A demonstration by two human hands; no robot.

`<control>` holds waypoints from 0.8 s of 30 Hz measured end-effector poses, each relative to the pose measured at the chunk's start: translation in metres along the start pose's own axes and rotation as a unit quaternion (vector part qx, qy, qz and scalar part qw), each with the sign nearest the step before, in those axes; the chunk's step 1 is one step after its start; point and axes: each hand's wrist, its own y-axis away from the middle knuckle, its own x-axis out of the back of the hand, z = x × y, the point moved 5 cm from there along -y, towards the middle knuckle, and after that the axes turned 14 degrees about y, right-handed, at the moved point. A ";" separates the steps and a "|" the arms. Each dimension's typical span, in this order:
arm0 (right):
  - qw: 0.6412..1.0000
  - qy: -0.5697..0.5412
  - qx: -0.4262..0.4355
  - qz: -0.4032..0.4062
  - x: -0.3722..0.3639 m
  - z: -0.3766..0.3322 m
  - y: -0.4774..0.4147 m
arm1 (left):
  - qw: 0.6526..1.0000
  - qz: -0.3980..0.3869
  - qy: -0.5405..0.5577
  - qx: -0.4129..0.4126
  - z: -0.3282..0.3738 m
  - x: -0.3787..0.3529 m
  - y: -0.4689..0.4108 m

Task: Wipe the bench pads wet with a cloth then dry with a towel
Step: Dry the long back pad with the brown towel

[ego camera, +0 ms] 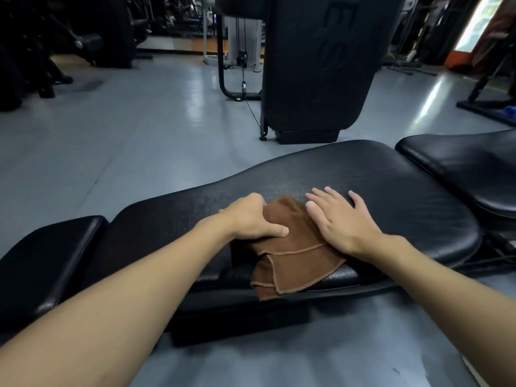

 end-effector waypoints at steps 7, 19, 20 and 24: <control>0.997 -0.063 0.005 0.033 0.000 0.004 0.001 | 0.956 0.234 -0.034 -0.173 0.042 0.067 0.020; 0.999 -0.013 -0.001 0.040 -0.002 0.003 -0.003 | 0.982 0.097 -0.156 -0.034 0.010 0.026 0.036; 0.999 0.010 -0.003 0.037 -0.002 0.000 -0.004 | 0.985 0.087 -0.146 0.006 -0.001 0.014 0.033; 0.994 0.079 0.003 0.073 0.007 -0.026 -0.026 | 0.987 0.088 -0.125 0.047 -0.029 -0.019 0.027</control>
